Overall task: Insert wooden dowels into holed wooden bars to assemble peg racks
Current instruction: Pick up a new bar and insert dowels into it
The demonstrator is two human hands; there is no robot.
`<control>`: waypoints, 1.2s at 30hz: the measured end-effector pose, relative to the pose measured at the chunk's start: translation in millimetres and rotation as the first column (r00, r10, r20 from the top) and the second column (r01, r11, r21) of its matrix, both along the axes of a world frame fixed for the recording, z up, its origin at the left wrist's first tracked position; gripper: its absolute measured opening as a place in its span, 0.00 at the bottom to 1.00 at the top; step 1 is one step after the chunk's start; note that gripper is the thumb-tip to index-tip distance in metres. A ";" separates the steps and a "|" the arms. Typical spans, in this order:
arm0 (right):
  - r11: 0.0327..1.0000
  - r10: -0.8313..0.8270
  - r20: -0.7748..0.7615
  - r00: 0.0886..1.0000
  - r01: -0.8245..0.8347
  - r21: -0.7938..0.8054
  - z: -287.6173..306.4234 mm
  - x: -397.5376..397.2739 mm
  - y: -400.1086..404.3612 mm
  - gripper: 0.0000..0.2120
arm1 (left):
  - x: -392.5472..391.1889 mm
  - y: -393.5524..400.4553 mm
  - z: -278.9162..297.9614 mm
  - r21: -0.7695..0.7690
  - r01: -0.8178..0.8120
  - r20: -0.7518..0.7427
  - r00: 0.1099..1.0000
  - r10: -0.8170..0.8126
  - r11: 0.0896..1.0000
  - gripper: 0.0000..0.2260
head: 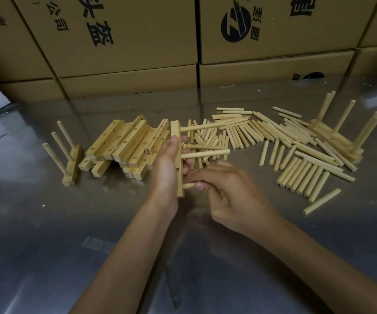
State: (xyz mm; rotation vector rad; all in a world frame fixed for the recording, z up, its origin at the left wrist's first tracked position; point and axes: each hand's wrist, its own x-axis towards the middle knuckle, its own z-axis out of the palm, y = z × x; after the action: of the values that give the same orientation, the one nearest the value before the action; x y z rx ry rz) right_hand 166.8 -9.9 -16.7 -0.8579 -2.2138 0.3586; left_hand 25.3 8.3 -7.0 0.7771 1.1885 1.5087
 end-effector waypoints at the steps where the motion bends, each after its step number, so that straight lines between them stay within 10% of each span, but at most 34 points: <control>1: 1.000 -0.008 0.004 1.000 0.008 -0.015 -0.8 -0.2 -0.4 0.12 | 1.2 -0.4 -1.0 0.004 -0.013 -0.008 1.000 0.013 1.000 0.14; 29: 0.992 0.005 0.179 0.984 0.018 -0.125 7.6 4.7 1.1 0.08 | -2.7 1.5 1.1 -0.020 0.050 -0.085 0.995 -0.051 0.999 0.15; 36: 0.952 -0.271 -0.051 0.961 0.260 -0.165 11.4 10.0 2.7 0.18 | -18.7 7.2 5.8 -0.016 0.001 0.190 0.982 0.002 1.000 0.14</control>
State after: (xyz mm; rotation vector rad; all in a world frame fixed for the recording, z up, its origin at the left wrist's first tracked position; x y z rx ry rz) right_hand 176.8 -7.2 -5.4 -1.1937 -1.9899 0.4301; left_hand 6.5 15.5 -1.2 0.6073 1.0562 1.5354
